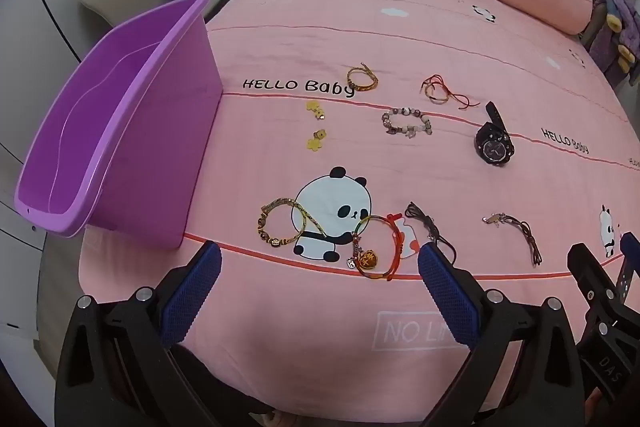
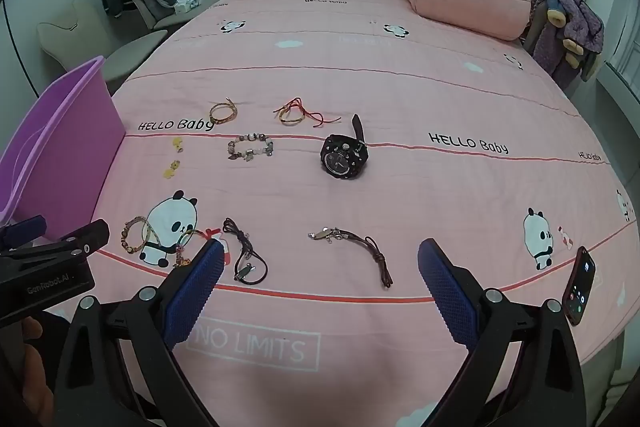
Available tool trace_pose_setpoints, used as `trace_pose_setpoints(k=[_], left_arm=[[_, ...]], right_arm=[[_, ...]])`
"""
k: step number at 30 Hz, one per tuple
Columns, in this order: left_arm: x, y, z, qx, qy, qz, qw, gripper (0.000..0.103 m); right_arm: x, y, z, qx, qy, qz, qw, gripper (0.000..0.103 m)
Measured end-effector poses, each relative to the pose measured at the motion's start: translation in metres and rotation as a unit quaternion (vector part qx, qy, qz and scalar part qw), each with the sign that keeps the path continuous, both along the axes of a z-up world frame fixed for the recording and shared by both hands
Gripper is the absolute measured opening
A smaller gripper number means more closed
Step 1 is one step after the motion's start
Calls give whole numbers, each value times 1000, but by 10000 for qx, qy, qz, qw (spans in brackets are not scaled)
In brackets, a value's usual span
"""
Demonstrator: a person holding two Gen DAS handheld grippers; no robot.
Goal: Organize jewelry
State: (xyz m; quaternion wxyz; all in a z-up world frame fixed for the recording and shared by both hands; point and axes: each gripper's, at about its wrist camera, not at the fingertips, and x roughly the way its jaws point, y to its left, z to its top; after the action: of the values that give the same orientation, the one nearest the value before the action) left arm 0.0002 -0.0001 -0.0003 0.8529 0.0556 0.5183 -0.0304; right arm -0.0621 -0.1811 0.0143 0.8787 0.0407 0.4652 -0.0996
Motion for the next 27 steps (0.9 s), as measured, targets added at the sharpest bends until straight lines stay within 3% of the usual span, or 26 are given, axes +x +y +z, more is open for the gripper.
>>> trace_pose_setpoints(k=[27], left_arm=[[-1, 3, 2, -55, -9, 3, 10000, 97]], right_arm=[[-2, 2, 2, -20, -22, 0, 10000, 93]])
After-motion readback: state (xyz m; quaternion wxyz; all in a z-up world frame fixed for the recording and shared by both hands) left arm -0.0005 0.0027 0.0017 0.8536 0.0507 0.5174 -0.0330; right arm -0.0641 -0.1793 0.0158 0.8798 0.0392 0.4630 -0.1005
